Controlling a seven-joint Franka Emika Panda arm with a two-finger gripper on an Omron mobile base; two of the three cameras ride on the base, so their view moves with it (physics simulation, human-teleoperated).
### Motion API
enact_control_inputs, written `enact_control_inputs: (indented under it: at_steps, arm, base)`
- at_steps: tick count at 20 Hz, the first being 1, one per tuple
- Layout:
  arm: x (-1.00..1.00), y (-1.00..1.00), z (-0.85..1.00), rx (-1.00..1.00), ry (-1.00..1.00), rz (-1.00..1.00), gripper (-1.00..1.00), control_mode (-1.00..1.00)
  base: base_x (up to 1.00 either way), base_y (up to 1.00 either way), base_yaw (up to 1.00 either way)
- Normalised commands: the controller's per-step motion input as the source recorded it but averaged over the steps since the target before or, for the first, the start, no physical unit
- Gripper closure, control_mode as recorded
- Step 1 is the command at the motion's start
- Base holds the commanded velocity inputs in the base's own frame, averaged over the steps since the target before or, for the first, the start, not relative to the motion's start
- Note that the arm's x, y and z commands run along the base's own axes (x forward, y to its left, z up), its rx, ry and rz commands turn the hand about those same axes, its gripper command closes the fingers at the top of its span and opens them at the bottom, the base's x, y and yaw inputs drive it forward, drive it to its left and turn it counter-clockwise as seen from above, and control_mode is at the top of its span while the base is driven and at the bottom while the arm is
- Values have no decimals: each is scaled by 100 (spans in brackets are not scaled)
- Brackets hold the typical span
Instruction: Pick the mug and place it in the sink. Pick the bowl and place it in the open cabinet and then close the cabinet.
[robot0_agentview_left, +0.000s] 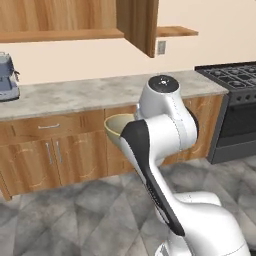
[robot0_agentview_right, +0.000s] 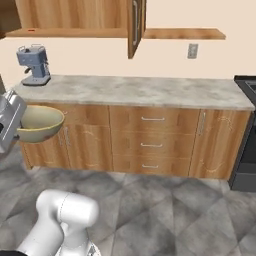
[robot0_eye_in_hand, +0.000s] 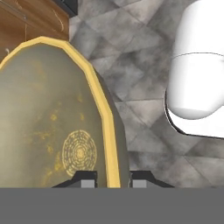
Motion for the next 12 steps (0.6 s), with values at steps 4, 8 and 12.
enact_control_inputs:
  at_steps: [4, 8, 12]
  arm:
    - [0, 0, 0, 0, 0, 0, 100, 100]
    - [0, 0, 0, 0, 0, 0, 100, 100]
    - [0, 0, 0, 0, 0, 0, 100, 100]
  base:
    - [77, -1, 8]
    - [65, 39, 19]
    - [87, 16, 34]
